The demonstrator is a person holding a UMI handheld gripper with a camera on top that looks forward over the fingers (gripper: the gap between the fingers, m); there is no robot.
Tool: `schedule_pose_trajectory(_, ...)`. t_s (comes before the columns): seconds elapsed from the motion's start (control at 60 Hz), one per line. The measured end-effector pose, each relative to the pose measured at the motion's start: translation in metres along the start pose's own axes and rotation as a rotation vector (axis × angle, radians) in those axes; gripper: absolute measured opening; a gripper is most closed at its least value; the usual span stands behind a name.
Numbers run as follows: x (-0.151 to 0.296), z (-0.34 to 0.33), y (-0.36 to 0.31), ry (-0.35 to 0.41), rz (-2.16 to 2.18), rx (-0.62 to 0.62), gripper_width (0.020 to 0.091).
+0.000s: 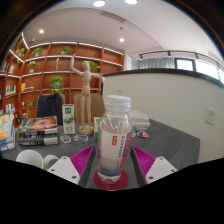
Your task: Pour water
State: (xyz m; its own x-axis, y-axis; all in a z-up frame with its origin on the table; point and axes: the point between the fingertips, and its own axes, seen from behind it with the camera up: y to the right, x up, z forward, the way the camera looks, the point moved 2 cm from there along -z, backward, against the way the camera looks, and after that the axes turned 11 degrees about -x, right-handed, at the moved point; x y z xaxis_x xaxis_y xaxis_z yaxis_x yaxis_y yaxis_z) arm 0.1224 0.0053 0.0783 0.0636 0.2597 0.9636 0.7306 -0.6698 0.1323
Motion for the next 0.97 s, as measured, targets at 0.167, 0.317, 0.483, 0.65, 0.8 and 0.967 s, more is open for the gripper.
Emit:
schedule_pose_trajectory(0.167, -0.011, -0.041, 0.001, -0.008, -0.015, 0.053, 0.0772)
schedule_pose_trajectory(0.317, -0.003, -0.107, -0.011, -0.004, 0.013, 0.219, 0.0787)
schedule_pose_trajectory(0.483, 0.023, -0.189, -0.014, 0.045, 0.032, 0.36, 0.0791)
schedule_pose_trajectory(0.65, 0.04, -0.249, -0.017, 0.079, 0.019, 0.418, 0.079)
schedule_pose_trajectory(0.8, 0.044, -0.284, -0.029, 0.084, 0.017, 0.478, 0.0789)
schedule_pose_trajectory(0.967, 0.043, -0.306, -0.044, 0.096, -0.003, 0.545, 0.0795)
